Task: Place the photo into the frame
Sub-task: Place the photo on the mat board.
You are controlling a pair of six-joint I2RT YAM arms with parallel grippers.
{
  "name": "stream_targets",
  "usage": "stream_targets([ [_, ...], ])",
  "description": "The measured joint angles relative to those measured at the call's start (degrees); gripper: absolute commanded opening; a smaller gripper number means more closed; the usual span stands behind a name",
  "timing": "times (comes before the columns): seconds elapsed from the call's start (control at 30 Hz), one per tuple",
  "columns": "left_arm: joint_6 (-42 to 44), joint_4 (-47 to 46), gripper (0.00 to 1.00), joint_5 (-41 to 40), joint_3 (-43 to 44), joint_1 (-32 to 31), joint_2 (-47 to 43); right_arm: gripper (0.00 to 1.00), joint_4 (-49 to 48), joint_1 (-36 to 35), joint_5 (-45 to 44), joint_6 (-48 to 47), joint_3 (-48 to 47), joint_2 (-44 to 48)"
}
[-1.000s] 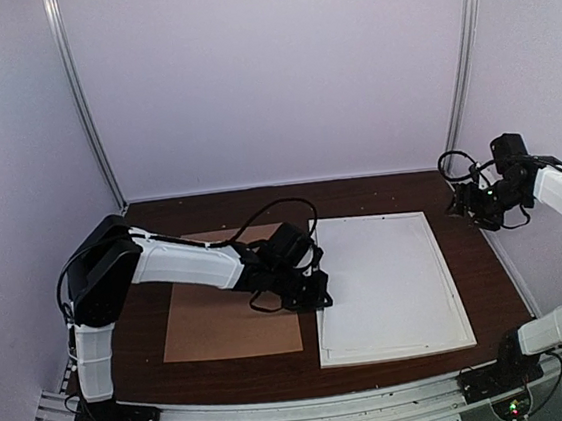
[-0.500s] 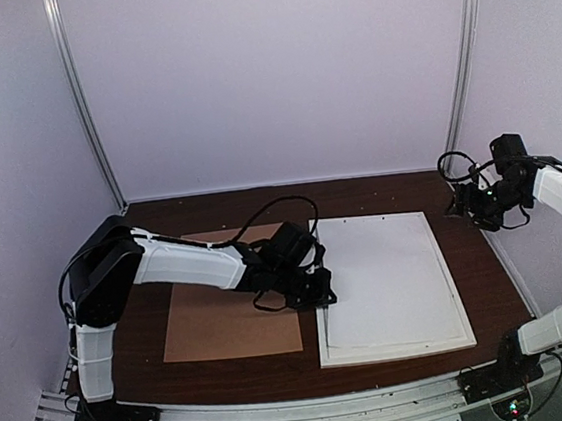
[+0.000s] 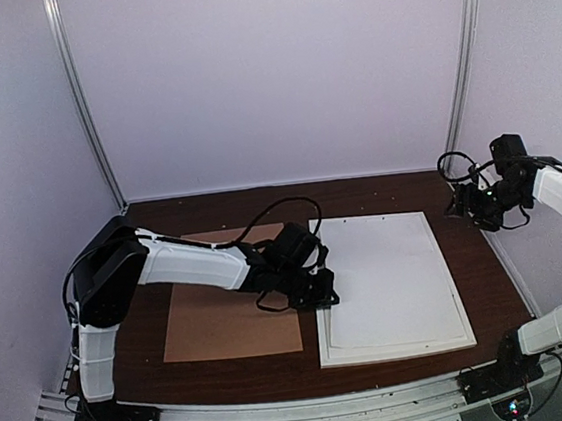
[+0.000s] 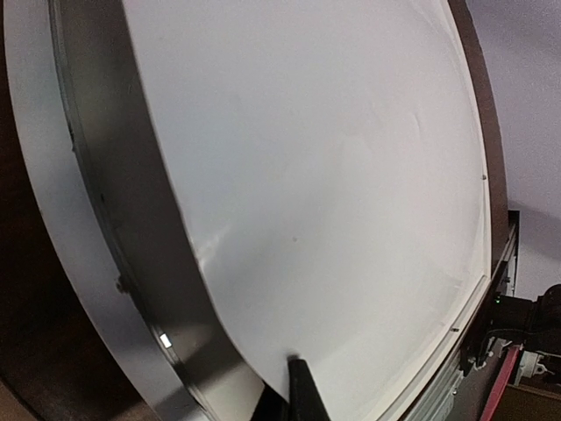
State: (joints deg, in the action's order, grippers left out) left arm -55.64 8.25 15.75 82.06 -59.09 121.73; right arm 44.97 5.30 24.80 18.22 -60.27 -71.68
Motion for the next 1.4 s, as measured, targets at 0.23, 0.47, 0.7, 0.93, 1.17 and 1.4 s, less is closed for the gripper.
stream_targets([
  [0.23,0.02,0.52,0.13,-0.26,0.00,-0.26,0.15,0.77,-0.50,0.00,0.66,0.02,1.03,-0.02],
  [0.47,0.15,1.07,0.25,-0.61,0.00,-0.28,0.17,0.77,-1.07,0.00,0.98,0.07,1.73,-0.50],
  [0.7,0.26,2.62,0.33,-1.25,0.00,-0.37,0.17,0.77,-1.16,0.00,1.27,0.09,1.79,-0.76],
  [0.93,0.50,2.99,0.30,-1.60,0.02,-0.39,0.17,0.77,-1.68,0.00,1.70,0.13,1.86,-1.18],
  [1.17,0.92,3.54,0.17,-1.95,0.02,-0.48,0.17,0.77,-2.45,0.00,2.29,0.17,2.75,-1.73],
  [1.4,1.09,3.82,0.09,-2.08,0.02,-0.48,0.17,0.77,-2.86,0.00,2.34,0.15,3.04,-1.73],
])
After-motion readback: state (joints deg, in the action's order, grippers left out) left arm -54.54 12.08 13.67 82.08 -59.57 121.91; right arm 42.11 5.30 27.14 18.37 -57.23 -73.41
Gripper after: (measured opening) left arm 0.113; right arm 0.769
